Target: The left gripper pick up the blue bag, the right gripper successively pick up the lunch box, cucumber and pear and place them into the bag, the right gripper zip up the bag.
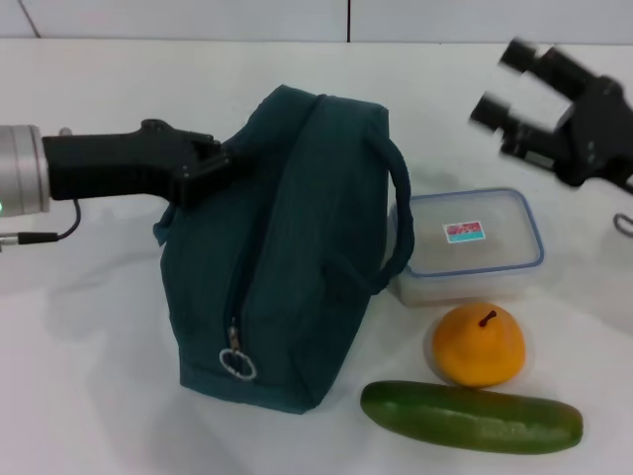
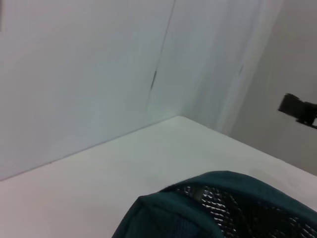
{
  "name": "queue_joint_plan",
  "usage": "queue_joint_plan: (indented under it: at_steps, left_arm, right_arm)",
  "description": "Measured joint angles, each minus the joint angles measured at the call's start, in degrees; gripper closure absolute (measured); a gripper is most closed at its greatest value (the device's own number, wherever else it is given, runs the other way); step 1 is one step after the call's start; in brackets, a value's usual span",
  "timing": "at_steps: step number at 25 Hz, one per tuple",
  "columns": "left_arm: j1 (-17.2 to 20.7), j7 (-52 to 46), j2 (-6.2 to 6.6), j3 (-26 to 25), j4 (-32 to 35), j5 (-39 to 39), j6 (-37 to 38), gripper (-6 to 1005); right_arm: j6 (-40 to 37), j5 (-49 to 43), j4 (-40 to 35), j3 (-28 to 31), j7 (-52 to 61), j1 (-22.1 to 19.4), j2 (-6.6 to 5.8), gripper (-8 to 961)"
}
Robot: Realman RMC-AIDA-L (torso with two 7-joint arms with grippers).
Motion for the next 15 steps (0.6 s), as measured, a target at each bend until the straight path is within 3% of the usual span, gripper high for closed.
queue_joint_plan:
  at_steps: [2,8,15]
  left_arm:
    - [-0.33,0.10,-0.05,0.07,-0.95,-0.11,-1.21,951]
    - [-0.91,4.83,-0.18,0.08,-5.28,-2.73,-3.19,960]
    - [-0.98,13.24,-0.20,-0.09,-9.33,-7.32,-3.61,960]
  right_arm:
    - [-0.05,4.35,3.99,-0.21,-0.41,0.65,0.10,139]
    - [-0.06,13.01,12.10,-0.27,3.12,0.92,0.24,141]
    - [2.88,18.44,18.95,0.11,16.95,-1.80,0.24,144]
